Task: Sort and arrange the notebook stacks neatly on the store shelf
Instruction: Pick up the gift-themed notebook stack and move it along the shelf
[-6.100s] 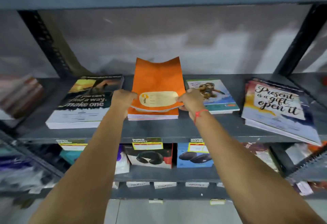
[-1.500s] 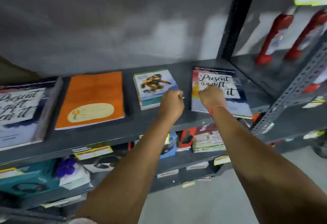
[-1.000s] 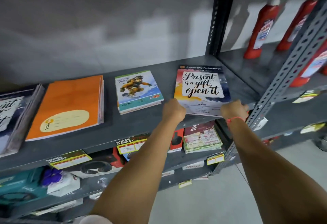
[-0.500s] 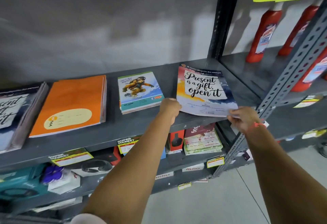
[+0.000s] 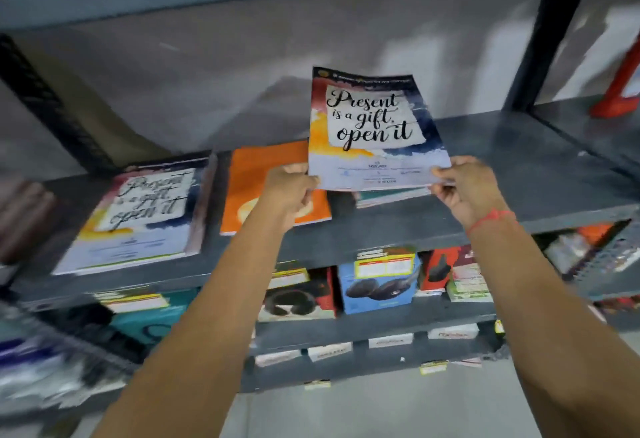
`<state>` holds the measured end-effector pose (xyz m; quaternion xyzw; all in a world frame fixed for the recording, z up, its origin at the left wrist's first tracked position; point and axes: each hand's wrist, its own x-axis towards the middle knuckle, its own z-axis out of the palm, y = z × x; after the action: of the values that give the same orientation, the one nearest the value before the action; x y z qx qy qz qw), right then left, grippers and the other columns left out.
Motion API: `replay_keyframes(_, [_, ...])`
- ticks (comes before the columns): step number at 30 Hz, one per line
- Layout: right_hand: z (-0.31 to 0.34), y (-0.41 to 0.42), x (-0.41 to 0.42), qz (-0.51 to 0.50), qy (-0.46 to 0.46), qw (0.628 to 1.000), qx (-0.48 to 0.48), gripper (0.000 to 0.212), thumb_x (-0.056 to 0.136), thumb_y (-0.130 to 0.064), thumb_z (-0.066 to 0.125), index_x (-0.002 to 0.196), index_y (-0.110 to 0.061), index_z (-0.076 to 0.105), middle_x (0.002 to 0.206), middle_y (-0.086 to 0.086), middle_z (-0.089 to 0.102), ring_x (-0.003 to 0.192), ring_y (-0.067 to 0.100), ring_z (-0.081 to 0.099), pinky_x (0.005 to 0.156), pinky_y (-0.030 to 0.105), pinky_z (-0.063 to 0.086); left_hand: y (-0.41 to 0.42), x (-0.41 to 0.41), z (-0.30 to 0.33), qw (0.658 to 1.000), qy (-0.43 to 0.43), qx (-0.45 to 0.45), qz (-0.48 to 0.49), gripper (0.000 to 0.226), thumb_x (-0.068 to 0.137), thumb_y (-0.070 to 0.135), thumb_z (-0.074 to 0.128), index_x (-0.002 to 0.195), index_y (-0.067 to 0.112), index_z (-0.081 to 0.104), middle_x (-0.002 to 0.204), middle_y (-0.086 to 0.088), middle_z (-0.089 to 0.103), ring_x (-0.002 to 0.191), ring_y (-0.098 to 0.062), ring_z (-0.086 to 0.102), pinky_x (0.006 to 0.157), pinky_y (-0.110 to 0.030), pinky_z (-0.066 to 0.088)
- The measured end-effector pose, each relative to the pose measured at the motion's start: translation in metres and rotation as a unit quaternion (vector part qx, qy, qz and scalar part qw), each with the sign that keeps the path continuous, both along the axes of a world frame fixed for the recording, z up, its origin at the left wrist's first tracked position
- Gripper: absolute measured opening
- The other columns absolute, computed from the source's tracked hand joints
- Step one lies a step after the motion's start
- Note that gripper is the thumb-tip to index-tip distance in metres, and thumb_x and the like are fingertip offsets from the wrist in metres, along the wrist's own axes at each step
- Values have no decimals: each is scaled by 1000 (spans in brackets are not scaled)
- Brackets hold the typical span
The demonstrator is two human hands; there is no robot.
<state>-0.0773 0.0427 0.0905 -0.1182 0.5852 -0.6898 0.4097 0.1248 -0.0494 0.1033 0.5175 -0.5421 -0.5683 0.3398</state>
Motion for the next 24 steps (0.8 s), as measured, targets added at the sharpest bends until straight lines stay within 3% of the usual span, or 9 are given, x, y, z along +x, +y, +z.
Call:
replay_keyframes(3, [1, -39, 83, 25, -3, 1000, -14, 22, 87, 11, 49, 87, -11, 47, 73, 6, 50, 58, 13, 44, 34, 9, 40, -26, 97, 2, 999, -16, -21, 19, 25, 83, -3, 57, 69, 16, 63, 27, 10, 46, 30, -2, 32, 40, -17, 25])
replay_keyframes(7, [3, -75, 185, 65, 27, 997, -14, 22, 86, 11, 49, 94, -9, 44, 68, 7, 47, 51, 16, 42, 37, 18, 36, -49, 205, 2, 998, -2, -19, 59, 29, 83, -6, 57, 68, 20, 59, 41, 8, 56, 36, -2, 39, 40, -12, 33])
replay_keyframes(10, [-2, -93, 248, 96, 33, 995, -23, 24, 85, 11, 51, 83, -12, 41, 72, 8, 45, 49, 17, 39, 31, 11, 36, -58, 270, -1, 996, 7, -13, 84, 26, 82, -6, 58, 71, 18, 57, 55, 5, 60, 37, 2, 43, 36, -7, 33])
replay_keyframes(14, [-14, -112, 311, 129, 56, 990, 14, 22, 85, 8, 52, 82, -12, 42, 100, 12, 47, 59, 15, 44, 32, 12, 41, -67, 334, -13, 993, -39, 12, 110, 30, 85, -6, 54, 113, 3, 57, 80, -7, 57, 61, -9, 40, 35, -5, 36])
replay_keyframes(18, [-35, -120, 346, 143, 105, 982, 56, 22, 86, 5, 53, 95, -9, 39, 82, -1, 41, 73, 18, 47, 51, 23, 43, -79, 362, -31, 987, -100, 33, 119, 45, 85, -5, 56, 129, -7, 46, 101, -10, 54, 62, -10, 40, 48, -15, 38])
replay_keyframes(20, [-49, -120, 356, 143, 151, 975, 82, 23, 84, 1, 55, 96, -9, 38, 89, 3, 45, 87, 20, 46, 65, 30, 40, -83, 365, -41, 985, -127, 38, 113, 42, 85, -5, 56, 126, -8, 49, 86, -10, 53, 54, -11, 35, 47, -17, 31])
replay_keyframes(22, [-58, -119, 361, 151, 204, 961, 105, 24, 85, -4, 57, 98, -10, 38, 98, 6, 48, 90, 19, 46, 72, 26, 34, -82, 369, -48, 985, -141, 30, 94, 33, 85, -4, 57, 118, -6, 57, 78, -8, 53, 44, -7, 44, 43, -17, 31])
replay_keyframes(23, [-60, -119, 361, 156, 220, 957, 110, 24, 85, -7, 57, 100, -10, 39, 100, 7, 48, 89, 19, 47, 72, 25, 33, -83, 370, -51, 985, -147, 18, 88, 29, 83, -3, 59, 113, -3, 61, 86, -9, 55, 54, -5, 57, 51, -20, 36])
replay_keyframes(24, [-62, -119, 360, 160, 234, 952, 111, 24, 85, -9, 58, 102, -8, 41, 100, 7, 50, 85, 19, 48, 70, 25, 34, -83, 372, -53, 984, -156, 1, 86, 28, 82, -3, 61, 109, 3, 63, 99, -10, 56, 80, -10, 64, 64, -24, 40])
